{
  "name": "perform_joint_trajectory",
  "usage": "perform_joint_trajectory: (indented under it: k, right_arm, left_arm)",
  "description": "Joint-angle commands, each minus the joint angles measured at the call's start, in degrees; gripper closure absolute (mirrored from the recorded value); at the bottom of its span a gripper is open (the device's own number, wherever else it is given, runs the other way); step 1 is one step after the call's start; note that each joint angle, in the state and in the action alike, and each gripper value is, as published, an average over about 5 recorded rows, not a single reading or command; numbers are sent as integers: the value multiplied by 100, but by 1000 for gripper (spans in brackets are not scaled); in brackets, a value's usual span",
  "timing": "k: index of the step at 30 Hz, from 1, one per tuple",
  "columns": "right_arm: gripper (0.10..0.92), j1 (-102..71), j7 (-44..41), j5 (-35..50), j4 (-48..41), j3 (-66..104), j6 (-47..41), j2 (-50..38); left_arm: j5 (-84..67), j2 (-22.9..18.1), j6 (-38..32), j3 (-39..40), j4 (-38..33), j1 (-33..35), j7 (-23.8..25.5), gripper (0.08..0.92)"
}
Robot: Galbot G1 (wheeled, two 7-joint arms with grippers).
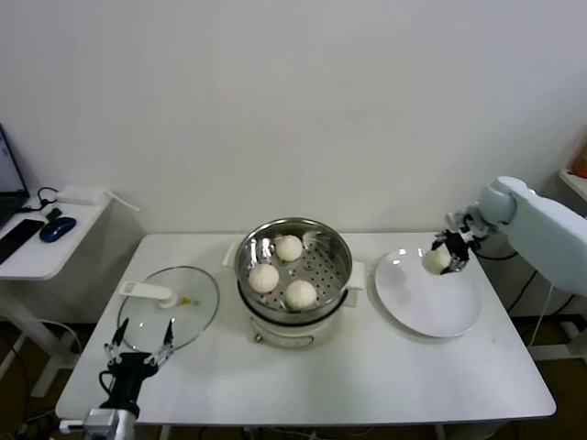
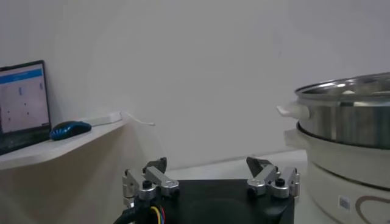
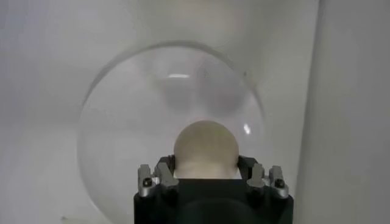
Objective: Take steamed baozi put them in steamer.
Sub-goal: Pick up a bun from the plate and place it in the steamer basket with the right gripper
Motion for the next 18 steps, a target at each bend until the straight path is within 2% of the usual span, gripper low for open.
perform_joint_trajectory:
  k: [1,8,18]
  right_arm:
    - [355,2626,-31,2545,1367,-2861,-622,64]
    - [352,3297,65,3294,1897,-3602,-861,670]
    - [347,3099,233,3682,1495,-3585,-1122,1926]
  left_arm:
    - [-54,40,0,23,-17,-23,5,177]
    - [135,63,-89,137,-88,0,11,177]
    - [366,68,-110,254,-228,-60,15,177]
